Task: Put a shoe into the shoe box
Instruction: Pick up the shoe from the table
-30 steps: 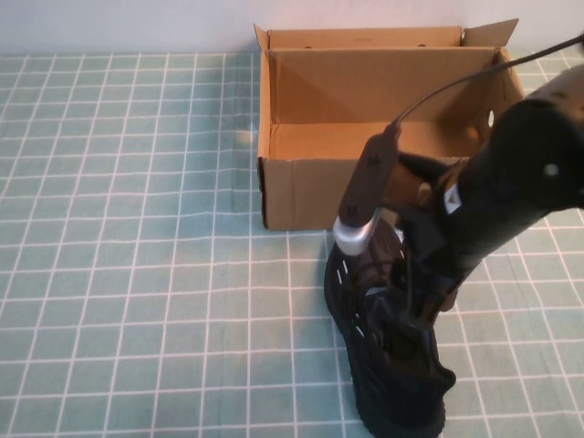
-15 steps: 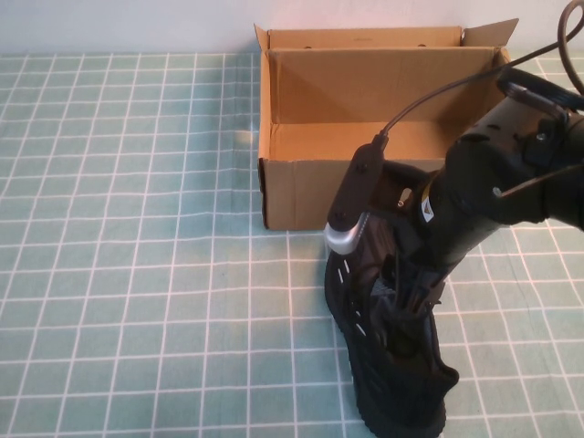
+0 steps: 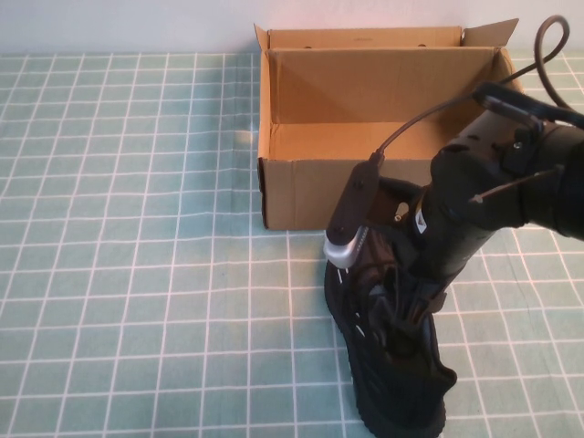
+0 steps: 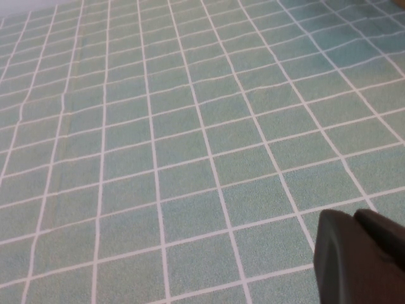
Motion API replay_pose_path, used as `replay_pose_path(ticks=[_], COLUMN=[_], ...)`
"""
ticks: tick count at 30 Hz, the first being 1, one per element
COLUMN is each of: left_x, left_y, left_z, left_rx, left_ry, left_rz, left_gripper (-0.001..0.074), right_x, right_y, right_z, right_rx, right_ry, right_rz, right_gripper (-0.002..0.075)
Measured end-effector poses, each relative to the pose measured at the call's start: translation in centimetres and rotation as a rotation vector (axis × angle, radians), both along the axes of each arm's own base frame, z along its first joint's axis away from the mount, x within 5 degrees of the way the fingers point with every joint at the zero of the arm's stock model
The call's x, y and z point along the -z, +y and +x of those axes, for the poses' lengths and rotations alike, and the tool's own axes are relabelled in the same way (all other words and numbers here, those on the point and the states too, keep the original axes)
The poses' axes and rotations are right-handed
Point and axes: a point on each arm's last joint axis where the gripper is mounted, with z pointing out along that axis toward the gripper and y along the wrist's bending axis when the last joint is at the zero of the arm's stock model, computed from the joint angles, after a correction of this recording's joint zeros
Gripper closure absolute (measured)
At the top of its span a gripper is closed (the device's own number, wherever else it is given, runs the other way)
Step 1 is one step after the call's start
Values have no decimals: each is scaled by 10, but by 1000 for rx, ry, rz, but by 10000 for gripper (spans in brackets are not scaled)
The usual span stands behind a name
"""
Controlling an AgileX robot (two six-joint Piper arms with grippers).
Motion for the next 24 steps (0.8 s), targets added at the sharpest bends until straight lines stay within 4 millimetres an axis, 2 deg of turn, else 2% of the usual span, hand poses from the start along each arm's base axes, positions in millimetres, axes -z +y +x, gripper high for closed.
replay_pose_path(ticks=[1,2,3,4,10,17,24], left_x=[0,0,0,0,0,0,0], left_y=[0,0,0,0,0,0,0], left_z=[0,0,0,0,0,0,0], left_rx=[0,0,0,0,0,0,0], left_ry=[0,0,0,0,0,0,0], left_rz=[0,0,0,0,0,0,0], left_gripper=[739,739,739,739,739,738,738], right_x=[2,-21,-21,2,2,1,1], right_y=[0,-1,-1,0,1,2,3], right_z=[0,2,2,1,2,3,2], right_rx=[0,-11,-16,-1,-15,-23,-20], right_ry=[4,-83,-88,4,-8,-23,-17], right_rz=[-3,36,36,-6,-1,10,21], right_gripper=[349,351,353,356,356,510,532])
